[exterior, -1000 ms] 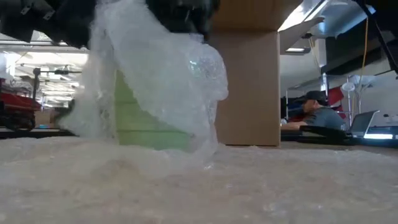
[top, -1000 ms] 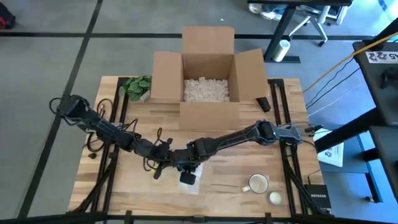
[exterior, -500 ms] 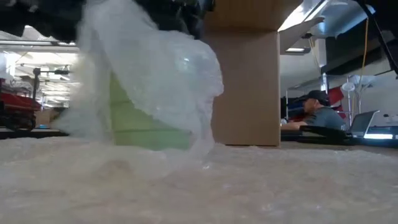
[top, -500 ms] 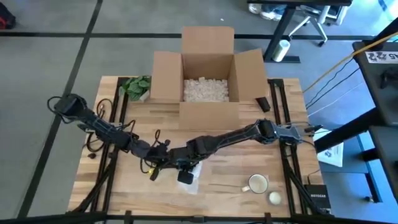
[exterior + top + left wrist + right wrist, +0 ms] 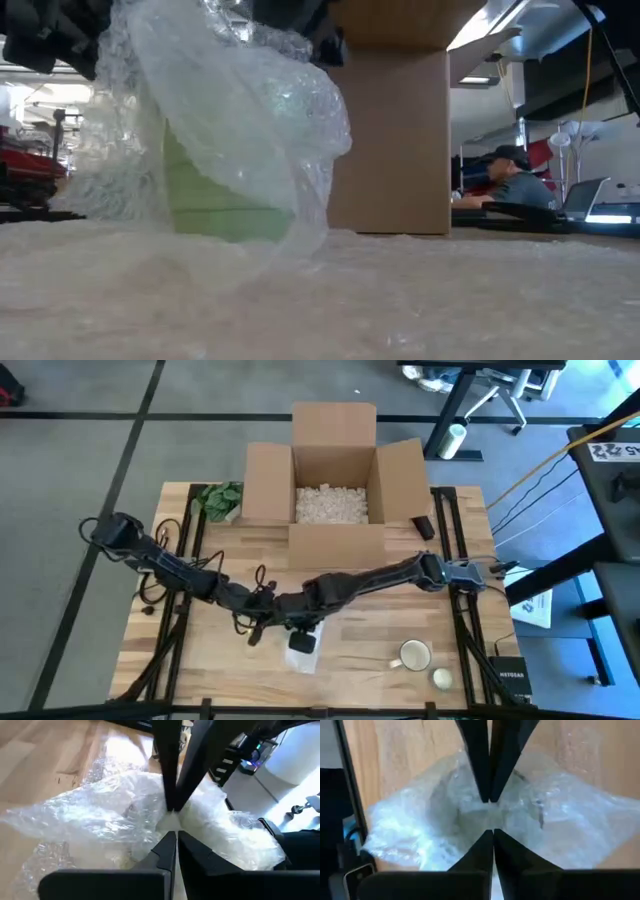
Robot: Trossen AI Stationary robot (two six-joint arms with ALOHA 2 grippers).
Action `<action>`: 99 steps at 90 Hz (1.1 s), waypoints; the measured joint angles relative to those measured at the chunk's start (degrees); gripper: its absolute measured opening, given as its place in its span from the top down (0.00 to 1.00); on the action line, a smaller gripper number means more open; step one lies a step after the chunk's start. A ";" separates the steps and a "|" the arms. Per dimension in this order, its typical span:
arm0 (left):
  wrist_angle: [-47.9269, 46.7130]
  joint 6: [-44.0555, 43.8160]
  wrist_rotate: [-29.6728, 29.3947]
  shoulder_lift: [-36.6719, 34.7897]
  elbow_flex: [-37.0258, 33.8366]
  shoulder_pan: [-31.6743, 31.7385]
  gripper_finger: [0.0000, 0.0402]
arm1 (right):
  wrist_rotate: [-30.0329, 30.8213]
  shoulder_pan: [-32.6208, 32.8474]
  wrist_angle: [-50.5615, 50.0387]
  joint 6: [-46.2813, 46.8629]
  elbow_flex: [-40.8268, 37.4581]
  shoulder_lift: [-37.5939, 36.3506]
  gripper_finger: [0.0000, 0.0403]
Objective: Wrap mug
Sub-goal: Wrap the green mug with bubble wrap, then put the wrapped green mug into the cardboard box
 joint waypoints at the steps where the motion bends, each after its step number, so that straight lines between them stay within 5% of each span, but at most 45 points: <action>1: 0.03 -0.05 0.00 0.07 0.00 0.00 1.00 | 0.00 0.09 0.01 0.05 0.01 -0.08 1.00; 39: 4.25 1.63 0.04 -0.67 0.00 -0.14 1.00 | -3.56 2.59 -1.16 -4.49 -0.28 -0.86 0.99; 65: 0.56 6.98 -0.17 -8.62 0.00 -2.39 1.00 | -1.44 2.47 -0.41 -7.96 -0.13 -0.90 0.95; 99: -18.09 10.09 -15.25 -23.84 -0.73 -10.31 1.00 | -1.76 2.78 -0.91 -9.40 -0.07 -2.99 0.93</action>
